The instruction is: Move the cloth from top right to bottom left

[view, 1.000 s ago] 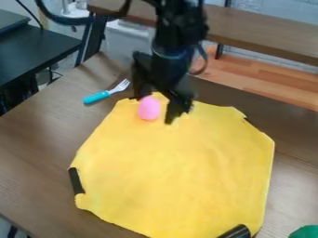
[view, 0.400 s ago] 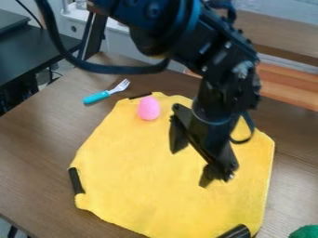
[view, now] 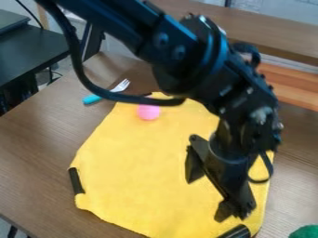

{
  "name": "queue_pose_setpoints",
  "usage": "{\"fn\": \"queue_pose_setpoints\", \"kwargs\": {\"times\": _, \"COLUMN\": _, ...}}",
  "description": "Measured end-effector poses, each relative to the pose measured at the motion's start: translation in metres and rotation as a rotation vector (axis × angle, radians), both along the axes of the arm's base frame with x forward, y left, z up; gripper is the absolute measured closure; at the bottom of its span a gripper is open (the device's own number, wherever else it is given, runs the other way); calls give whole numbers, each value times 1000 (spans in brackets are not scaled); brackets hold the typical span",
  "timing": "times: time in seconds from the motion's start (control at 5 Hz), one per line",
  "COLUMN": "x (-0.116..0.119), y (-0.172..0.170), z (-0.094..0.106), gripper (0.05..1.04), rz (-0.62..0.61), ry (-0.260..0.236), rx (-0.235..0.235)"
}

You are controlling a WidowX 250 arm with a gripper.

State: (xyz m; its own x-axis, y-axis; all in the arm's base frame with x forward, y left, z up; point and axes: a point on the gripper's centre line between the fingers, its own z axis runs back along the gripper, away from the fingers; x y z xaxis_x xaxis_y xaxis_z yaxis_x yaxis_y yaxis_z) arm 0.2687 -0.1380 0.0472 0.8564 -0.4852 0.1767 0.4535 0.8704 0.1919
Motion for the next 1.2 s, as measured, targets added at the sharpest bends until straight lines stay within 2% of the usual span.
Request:
{"fn": "queue_pose_setpoints", "kwargs": {"times": 0.2, "x": -13, "y": -19, "z": -19, "gripper": 83, "rz": -58, "ry": 22, "rx": -3}}
{"fn": "queue_pose_setpoints", "kwargs": {"times": 0.4, "x": -17, "y": -20, "z": -33, "gripper": 83, "rz": -65, "ry": 36, "rx": -5}}
{"fn": "queue_pose_setpoints", "kwargs": {"times": 0.6, "x": -19, "y": -20, "z": -47, "gripper": 131, "rz": -54, "ry": 48, "rx": -6}}
{"fn": "queue_pose_setpoints", "kwargs": {"times": 0.8, "x": -18, "y": -17, "z": -53, "gripper": 414, "rz": -45, "ry": 36, "rx": 5}}
{"fn": "queue_pose_setpoints", "kwargs": {"times": 1.0, "x": -21, "y": -15, "z": -56, "gripper": 745, "rz": -46, "ry": 37, "rx": 3}}
{"fn": "queue_pose_setpoints", "kwargs": {"times": 1.2, "x": -29, "y": -5, "z": -54, "gripper": 930, "rz": -45, "ry": 68, "rx": -20}}
